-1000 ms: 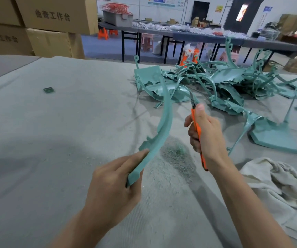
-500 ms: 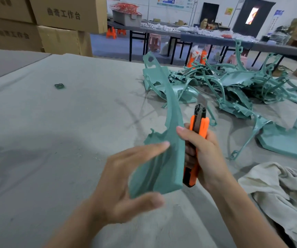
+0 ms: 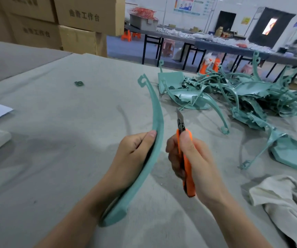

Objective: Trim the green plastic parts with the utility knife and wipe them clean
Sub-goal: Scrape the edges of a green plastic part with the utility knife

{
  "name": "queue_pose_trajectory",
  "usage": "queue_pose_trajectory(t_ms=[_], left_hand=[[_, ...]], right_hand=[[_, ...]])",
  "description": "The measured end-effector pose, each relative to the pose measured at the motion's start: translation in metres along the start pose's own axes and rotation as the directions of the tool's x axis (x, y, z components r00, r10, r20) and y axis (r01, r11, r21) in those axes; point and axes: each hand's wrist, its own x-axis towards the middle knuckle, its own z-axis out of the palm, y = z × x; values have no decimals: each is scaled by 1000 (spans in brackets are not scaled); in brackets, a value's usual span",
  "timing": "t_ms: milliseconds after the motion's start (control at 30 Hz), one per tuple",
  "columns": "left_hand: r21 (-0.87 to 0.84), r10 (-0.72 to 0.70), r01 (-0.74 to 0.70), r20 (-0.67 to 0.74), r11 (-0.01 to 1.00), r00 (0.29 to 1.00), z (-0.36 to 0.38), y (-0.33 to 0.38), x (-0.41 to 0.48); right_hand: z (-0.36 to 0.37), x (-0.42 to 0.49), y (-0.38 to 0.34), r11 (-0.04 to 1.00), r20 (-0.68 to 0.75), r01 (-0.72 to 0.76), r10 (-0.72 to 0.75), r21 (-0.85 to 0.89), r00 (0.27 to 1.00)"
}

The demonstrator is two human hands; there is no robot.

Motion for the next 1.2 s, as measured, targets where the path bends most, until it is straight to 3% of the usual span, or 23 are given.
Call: queue_pose_trajectory(t_ms=[100,200,333,600,767,1200], left_hand=[[-73,-21,24,32,997,999,-1,-2,1],[-185,-30,47,92,982,995,-4,-3,3],[-164,-15,43,168,986,986,-3,-6,4],[-84,39,-20,225,996,973,-3,-6,-1],[1,70,-71,203,997,977,-3,-2,-4],[20,94,-101,213,995,972,0,-1,-10]], right_hand=[[-12,3,3,905,-122,101,-165,-412,979],[-18,1,4,791,-66,157,-242,-591,968],[-18,2,4,747,-24,180,-254,-640,967],[-23,4,2,713,-79,138,-262,-687,962],[-22,2,4,742,-62,178,-283,-646,957],[-23,9,5,742,-125,160,-313,-651,942]])
